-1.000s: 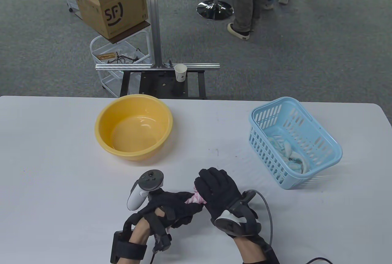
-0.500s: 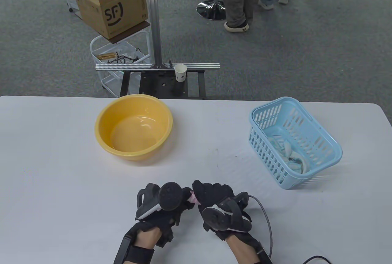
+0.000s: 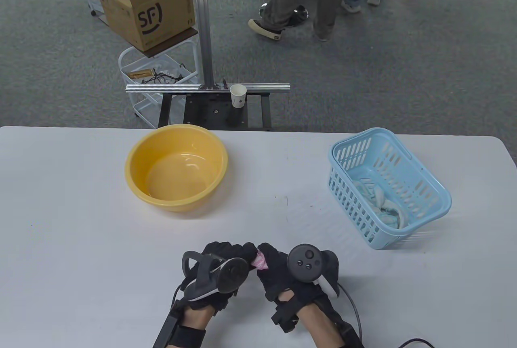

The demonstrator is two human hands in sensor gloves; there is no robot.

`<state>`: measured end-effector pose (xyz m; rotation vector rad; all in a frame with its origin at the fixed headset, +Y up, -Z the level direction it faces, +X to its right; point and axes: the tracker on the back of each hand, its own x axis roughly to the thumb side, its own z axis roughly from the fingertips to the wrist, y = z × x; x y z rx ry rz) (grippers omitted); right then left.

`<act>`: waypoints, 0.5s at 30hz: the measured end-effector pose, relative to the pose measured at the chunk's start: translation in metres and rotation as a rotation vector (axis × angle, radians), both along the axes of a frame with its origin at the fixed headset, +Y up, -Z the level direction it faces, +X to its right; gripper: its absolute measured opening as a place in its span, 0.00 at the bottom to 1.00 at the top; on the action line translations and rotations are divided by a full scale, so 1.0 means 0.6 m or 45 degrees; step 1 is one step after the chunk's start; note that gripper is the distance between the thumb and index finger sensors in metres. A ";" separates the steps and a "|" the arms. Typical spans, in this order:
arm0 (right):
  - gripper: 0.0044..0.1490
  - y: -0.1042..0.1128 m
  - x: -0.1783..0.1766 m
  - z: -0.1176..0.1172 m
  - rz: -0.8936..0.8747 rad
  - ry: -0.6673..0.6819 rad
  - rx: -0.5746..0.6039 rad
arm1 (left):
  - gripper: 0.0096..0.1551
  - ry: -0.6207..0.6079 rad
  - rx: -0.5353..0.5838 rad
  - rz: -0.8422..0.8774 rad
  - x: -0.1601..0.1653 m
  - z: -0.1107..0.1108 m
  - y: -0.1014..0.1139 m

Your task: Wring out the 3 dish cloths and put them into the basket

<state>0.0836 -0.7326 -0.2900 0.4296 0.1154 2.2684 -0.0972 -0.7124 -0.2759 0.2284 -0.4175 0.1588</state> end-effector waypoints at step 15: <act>0.38 -0.026 0.017 -0.015 -0.395 0.089 -0.325 | 0.31 0.001 0.136 -0.020 0.000 0.012 0.022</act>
